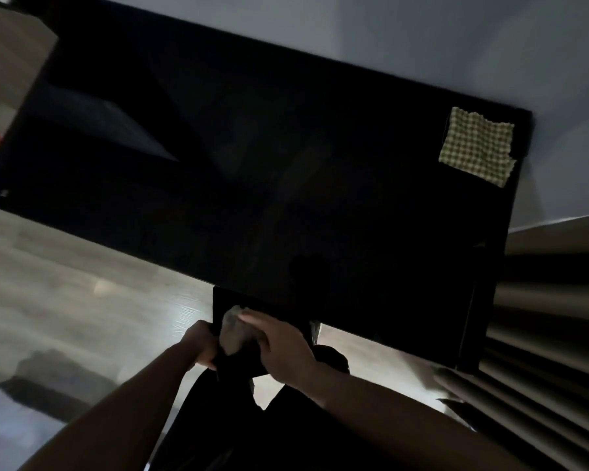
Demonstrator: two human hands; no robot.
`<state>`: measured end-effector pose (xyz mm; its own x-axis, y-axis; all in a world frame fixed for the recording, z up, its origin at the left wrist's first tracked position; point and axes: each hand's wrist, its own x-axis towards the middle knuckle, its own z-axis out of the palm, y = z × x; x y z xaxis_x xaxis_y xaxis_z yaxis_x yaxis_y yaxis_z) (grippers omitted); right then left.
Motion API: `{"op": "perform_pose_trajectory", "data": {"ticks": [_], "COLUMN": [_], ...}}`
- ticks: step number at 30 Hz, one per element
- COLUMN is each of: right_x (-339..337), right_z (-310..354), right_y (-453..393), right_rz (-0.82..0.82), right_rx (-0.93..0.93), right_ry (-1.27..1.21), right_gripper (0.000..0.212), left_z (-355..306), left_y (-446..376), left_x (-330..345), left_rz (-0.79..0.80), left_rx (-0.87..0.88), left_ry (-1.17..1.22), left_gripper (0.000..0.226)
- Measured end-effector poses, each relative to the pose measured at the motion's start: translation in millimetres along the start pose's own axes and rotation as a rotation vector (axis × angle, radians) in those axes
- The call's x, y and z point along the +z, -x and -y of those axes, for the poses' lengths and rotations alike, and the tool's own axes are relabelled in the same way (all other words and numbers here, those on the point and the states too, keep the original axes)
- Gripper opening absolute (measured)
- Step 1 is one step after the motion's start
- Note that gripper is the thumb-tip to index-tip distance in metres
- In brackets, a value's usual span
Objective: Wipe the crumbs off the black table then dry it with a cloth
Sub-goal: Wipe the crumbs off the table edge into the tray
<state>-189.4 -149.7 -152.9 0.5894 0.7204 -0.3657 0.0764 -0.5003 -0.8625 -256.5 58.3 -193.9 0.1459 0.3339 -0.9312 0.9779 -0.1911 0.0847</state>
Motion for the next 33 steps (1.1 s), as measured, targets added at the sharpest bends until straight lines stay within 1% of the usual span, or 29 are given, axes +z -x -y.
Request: {"op": "perform_pose_trajectory", "data": {"ticks": [2, 5, 7, 9, 11, 14, 16, 17, 18, 20, 23, 24, 28, 30, 33], "right_x": [-8, -36, -64, -93, -113, -102, -70, -47, -22, 29, 100, 120, 165, 172, 163], "right_z": [9, 5, -7, -17, -22, -14, -1, 5, 14, 36, 92, 110, 168, 187, 204], "right_y": [0, 3, 4, 3, -2, -12, -22, -27, -31, -44, -64, -70, -90, -100, -113], "right_rz": [-0.028, -0.240, -0.402, -0.535, -0.597, -0.547, -0.496, -0.466, -0.428, -0.302, -0.086, -0.050, -0.084, -0.136, -0.258], "right_rx": [0.025, 0.083, 0.136, 0.221, 0.321, 0.330, 0.335, 0.319, 0.273, 0.201, 0.185, 0.179, 0.214, 0.228, 0.235], "right_ry": [-0.074, -0.132, -0.092, -0.007, 0.062, 0.149, 0.232, 0.284, 0.312, 0.257, 0.113, 0.075, -0.021, -0.044, -0.029], "right_gripper": [0.056, 0.068, 0.073, 0.069, 0.065, 0.066, 0.074, 0.075, 0.072, 0.062, 0.050, 0.048, 0.046, 0.048, 0.049], "left_z": [6, 17, 25, 36, 47, 65, 78, 86, 92, 107, 131, 139, 178, 201, 227], "left_y": [-3, -6, -4, -6, -9, -13, -17, -20, -22, -25, -23, -22, -25, -29, -37], "left_x": [-6, -18, -28, -38, -49, -69, -85, -94, -102, -118, -148, -159, -207, -230, -264], "left_rz": [0.019, 0.024, 0.034, 0.042, 0.047, 0.017, 0.014, 0.015, 0.014, -0.020, -0.037, -0.043, -0.051, -0.050, -0.064], "left_rx": [-0.024, -0.044, -0.037, -0.020, -0.006, -0.003, 0.014, 0.022, 0.025, 0.045, 0.112, 0.118, 0.102, 0.102, 0.096], "left_ry": [0.036, 0.086, 0.095, 0.112, 0.147, 0.148, 0.150, 0.151, 0.150, 0.118, 0.045, 0.028, 0.047, 0.061, 0.051], "left_gripper": [0.022, 0.024, 0.026, 0.031, 0.035, 0.027, 0.029, 0.030, 0.029, 0.022, 0.028, 0.029, 0.025, 0.025, 0.026]}}
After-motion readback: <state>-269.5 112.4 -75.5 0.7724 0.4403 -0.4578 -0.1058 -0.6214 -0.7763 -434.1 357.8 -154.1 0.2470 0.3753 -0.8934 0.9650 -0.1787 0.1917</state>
